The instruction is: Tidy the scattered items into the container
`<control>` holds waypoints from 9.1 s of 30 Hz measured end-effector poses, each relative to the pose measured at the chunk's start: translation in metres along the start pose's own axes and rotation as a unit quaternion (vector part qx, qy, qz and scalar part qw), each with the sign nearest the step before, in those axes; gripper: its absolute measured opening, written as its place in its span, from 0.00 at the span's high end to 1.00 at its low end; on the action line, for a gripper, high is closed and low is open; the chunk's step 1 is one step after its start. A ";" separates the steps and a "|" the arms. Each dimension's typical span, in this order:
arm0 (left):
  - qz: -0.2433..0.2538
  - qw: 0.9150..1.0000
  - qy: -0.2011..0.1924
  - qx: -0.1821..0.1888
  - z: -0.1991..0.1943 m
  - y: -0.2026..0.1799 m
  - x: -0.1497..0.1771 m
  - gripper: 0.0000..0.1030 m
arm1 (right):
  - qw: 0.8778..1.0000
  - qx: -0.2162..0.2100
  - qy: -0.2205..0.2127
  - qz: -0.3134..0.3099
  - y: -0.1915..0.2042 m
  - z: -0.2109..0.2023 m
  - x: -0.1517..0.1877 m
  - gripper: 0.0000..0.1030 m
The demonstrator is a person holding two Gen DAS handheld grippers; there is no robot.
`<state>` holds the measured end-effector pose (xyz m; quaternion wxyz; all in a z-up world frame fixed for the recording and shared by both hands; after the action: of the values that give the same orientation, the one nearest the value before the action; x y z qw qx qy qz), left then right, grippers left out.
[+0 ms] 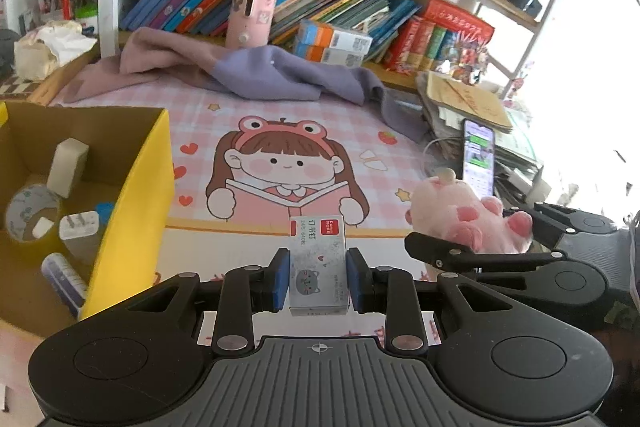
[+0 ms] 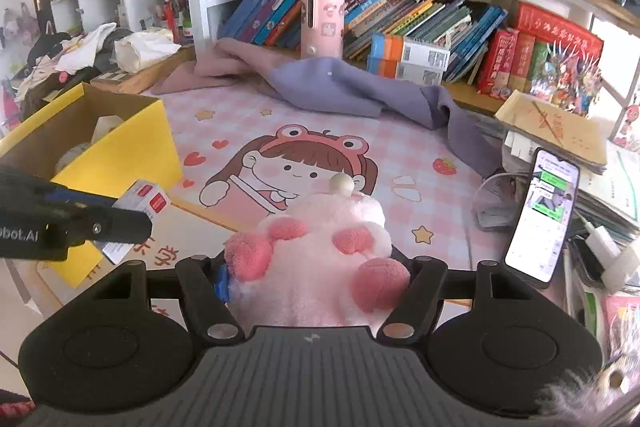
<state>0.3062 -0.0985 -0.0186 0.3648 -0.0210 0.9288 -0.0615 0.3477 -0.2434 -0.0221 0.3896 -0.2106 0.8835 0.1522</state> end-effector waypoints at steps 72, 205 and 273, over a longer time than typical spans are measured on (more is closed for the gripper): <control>-0.056 0.996 -0.018 -0.069 -0.158 0.228 0.143 0.73 | 0.989 -0.116 0.071 -0.064 0.339 -0.009 0.080 0.36; 0.063 0.988 -0.042 -0.136 -0.134 0.141 0.158 0.00 | 0.989 0.117 -0.038 0.080 0.214 -0.104 0.132 0.00; 0.064 0.991 -0.026 -0.115 -0.125 0.143 0.159 0.00 | 0.992 0.101 -0.014 0.072 0.220 -0.084 0.130 0.00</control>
<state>0.1051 0.0423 -0.0538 0.3873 -0.0053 0.9193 0.0700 0.1082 -0.1226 -0.0425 0.4090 -0.1043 0.9018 0.0928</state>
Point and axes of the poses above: each gripper's, at about its wrist camera, not at the fingertips, and z roughly the way its jaws point, y to its left, x to its underside, the point moved 9 cm from there along z, roughly the way its jaws point, and after that the axes turned 10 degrees about -x, right-handed, at the moved point
